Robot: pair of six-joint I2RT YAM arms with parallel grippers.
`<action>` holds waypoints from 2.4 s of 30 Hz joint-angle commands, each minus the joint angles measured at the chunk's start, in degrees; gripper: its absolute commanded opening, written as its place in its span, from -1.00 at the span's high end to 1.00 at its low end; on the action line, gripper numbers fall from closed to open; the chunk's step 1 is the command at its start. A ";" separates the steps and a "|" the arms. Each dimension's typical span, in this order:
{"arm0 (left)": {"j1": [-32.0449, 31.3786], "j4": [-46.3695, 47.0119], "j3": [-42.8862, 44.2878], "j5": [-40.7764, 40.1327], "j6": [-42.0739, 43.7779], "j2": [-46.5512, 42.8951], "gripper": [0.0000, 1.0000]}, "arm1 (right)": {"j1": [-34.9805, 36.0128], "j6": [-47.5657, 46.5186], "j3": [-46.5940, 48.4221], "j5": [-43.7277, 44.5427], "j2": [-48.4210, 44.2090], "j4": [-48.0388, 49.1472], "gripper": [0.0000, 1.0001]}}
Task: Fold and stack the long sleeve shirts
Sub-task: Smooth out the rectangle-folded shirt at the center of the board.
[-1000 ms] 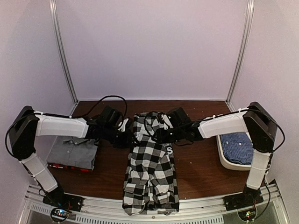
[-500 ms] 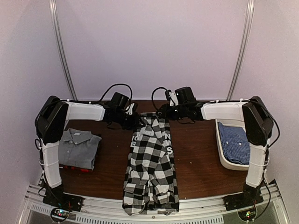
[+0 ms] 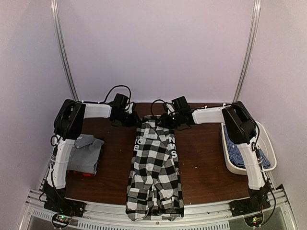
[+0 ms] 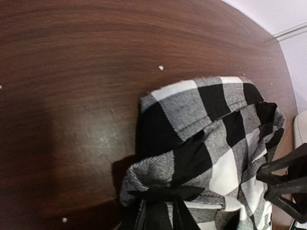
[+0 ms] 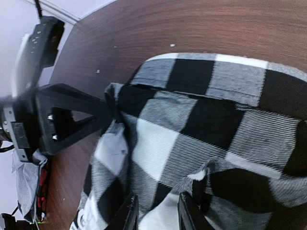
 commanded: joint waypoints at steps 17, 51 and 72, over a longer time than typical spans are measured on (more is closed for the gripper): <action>2.00 -9.79 15.32 -2.83 4.70 2.09 0.56 | -6.86 5.29 12.80 -11.71 7.68 -0.70 0.28; -6.68 -1.06 6.50 -2.52 -6.58 5.82 0.58 | 10.55 9.14 -35.65 -2.43 -26.22 17.38 0.25; -0.66 -6.76 32.62 4.86 -3.97 9.80 0.45 | 7.29 8.24 -11.21 -2.02 1.14 10.87 0.27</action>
